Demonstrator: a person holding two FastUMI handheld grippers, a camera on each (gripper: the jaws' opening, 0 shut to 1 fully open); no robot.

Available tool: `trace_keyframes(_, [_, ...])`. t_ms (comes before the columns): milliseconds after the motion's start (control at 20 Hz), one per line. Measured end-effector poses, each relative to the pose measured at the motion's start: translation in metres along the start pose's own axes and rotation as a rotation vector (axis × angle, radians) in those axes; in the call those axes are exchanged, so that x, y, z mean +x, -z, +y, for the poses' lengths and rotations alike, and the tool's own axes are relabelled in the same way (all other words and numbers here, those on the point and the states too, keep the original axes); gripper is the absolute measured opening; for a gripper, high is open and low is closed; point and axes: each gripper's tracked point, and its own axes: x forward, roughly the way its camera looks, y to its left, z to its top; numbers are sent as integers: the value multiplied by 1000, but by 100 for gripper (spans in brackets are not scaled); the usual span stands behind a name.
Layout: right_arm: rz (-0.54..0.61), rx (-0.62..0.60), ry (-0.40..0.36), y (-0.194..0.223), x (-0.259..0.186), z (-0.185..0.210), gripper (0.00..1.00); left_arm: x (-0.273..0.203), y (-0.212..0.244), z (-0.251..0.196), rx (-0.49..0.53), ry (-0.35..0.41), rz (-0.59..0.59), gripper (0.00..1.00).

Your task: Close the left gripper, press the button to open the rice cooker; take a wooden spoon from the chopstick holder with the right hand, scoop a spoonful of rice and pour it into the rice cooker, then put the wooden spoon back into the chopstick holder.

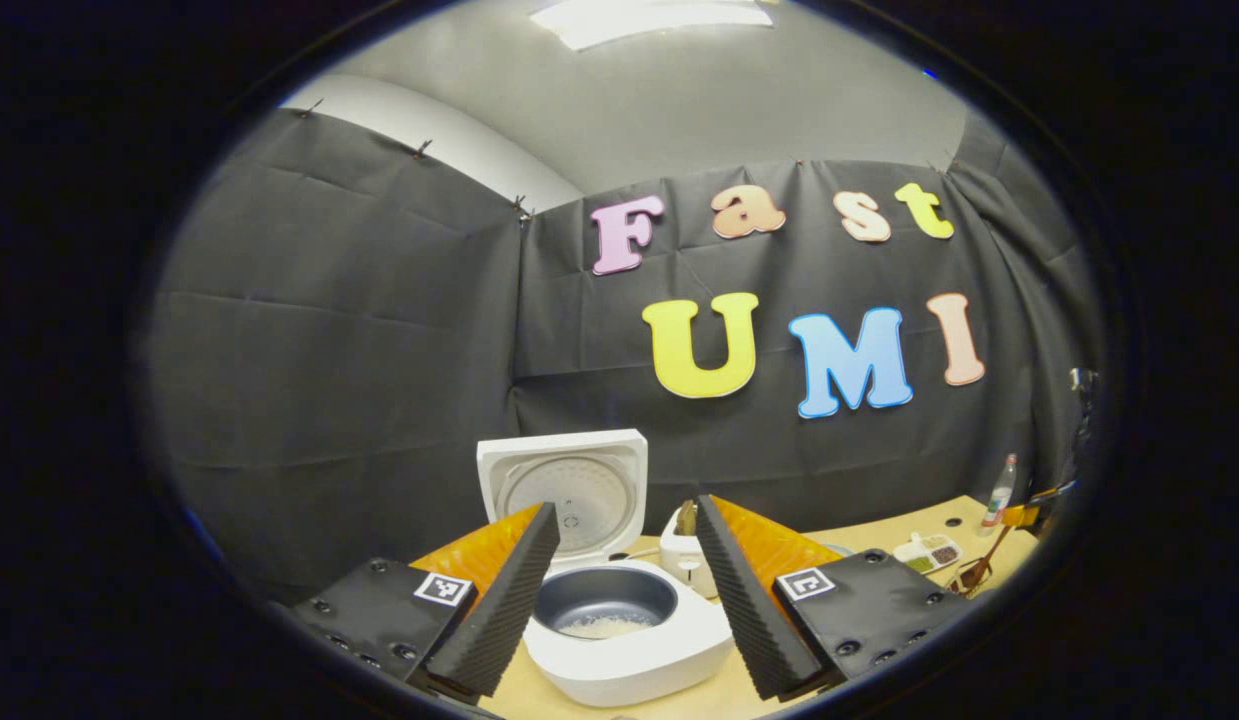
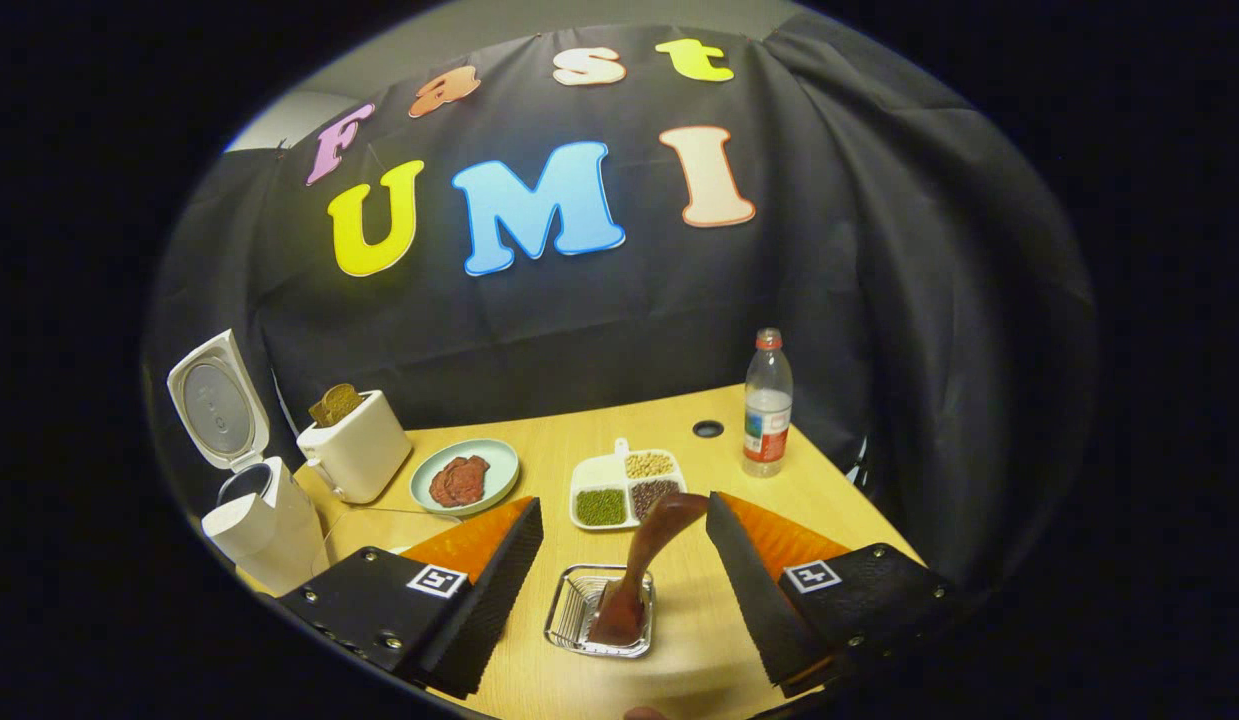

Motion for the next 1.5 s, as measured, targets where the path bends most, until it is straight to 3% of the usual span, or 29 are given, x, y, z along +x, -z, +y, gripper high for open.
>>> trace_keyframes(50, [-28, -22, 9, -12, -9, -1, 100, 5, -2, 3, 2, -4, -1, 95])
trace_keyframes(200, [-106, -87, -9, -42, -37, 7, 99, 25, -9, 16, 17, -26, 2, 99])
trace_keyframes(250, [-128, -111, -18, -50, -47, 11, 99, 33, -10, 21, 25, -38, 5, 92])
trace_keyframes(350, [-174, -167, -31, -61, -67, 17, 99, 54, -15, 33, 42, -66, 16, 99])
trace_keyframes(400, [-194, -186, -37, -65, -75, 19, 99, 64, -17, 40, 45, -78, 23, 92])
trace_keyframes(500, [-224, -196, -30, -70, -88, 18, 99, 88, -17, 45, 43, -80, 44, 99])
trace_keyframes(600, [-220, -178, -16, -67, -96, 15, 98, 114, -18, 54, 40, -92, 59, 99])
trace_keyframes(650, [-219, -172, -7, -66, -100, 12, 99, 126, -19, 58, 33, -95, 63, 92])
trace_keyframes(700, [-217, -171, 1, -63, -102, 8, 99, 138, -21, 63, 21, -100, 62, 92])
trace_keyframes(850, [-186, -151, 44, -49, -111, -7, 99, 175, -32, 74, -6, -114, 49, 92])
trace_keyframes(1150, [-168, -128, 148, -35, -139, -34, 95, 241, -55, 94, 42, -143, -29, 99])
trace_keyframes(1350, [-165, -135, 223, -26, -163, -46, 99, 280, -41, 108, -30, -161, 1, 92])
trace_keyframes(1450, [-153, -132, 259, -17, -174, -52, 95, 301, -30, 115, -40, -168, 25, 92])
trace_keyframes(1500, [-146, -126, 272, -13, -178, -54, 98, 308, -21, 118, -35, -173, 46, 92])
